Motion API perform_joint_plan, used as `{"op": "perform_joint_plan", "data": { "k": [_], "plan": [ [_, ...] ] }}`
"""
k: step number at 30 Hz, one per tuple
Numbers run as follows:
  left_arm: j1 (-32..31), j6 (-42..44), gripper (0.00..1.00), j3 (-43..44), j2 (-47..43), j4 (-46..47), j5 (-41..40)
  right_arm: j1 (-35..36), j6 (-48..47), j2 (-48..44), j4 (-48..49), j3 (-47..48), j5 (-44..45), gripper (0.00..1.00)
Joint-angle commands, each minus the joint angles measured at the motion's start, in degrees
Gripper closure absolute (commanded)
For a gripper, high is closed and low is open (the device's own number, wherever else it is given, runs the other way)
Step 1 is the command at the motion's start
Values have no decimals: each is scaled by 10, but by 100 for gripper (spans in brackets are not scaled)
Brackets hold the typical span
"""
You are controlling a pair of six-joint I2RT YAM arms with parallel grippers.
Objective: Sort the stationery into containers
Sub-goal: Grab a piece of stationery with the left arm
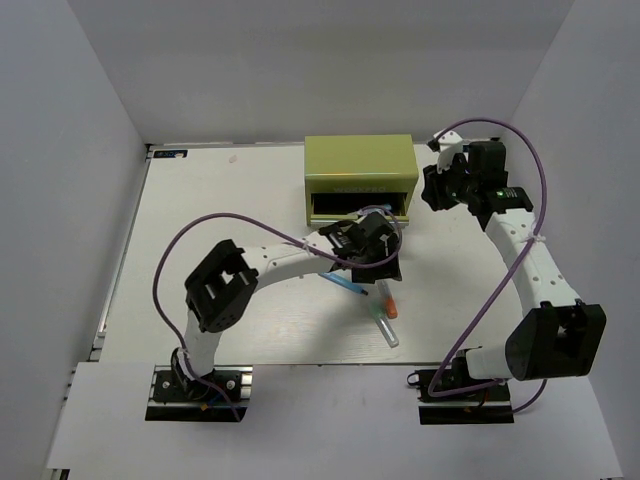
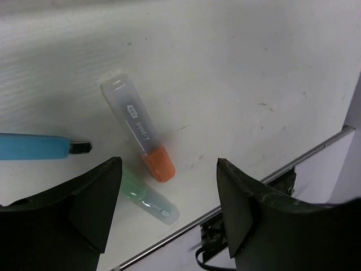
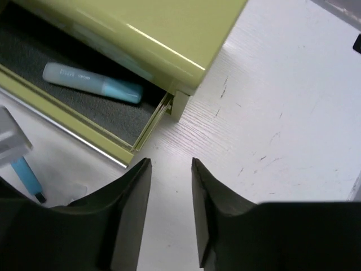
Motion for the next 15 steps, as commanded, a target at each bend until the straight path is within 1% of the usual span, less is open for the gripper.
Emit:
{"op": "perform_joint_plan", "data": {
  "k": [1, 3, 4, 6, 7, 8, 10, 15],
  "plan": [
    [-20, -66, 23, 66, 29, -88, -37, -19, 59, -20, 43, -18, -5, 58],
    [-25, -71, 23, 110, 66, -112, -48, -24, 70, -34, 51, -29, -10, 58],
    [-25, -80, 23, 123, 78, -131, -57, -30, 73, -38, 58, -46, -15, 56],
    [-32, -96, 23, 146, 95, -144, -63, -34, 73, -60, 68, -61, -18, 56],
    [-32, -96, 23, 151, 112, -158, -69, -38, 71, -66, 79, -83, -20, 54],
    [-37, -115, 23, 166, 121, -173, -69, -41, 72, -72, 83, -87, -21, 52],
    [-37, -127, 23, 180, 138, -204, -76, -47, 71, -88, 90, -105, -24, 52],
    [-47, -144, 24, 199, 167, -231, -88, -64, 75, -126, 103, -145, -42, 52]
  ]
}}
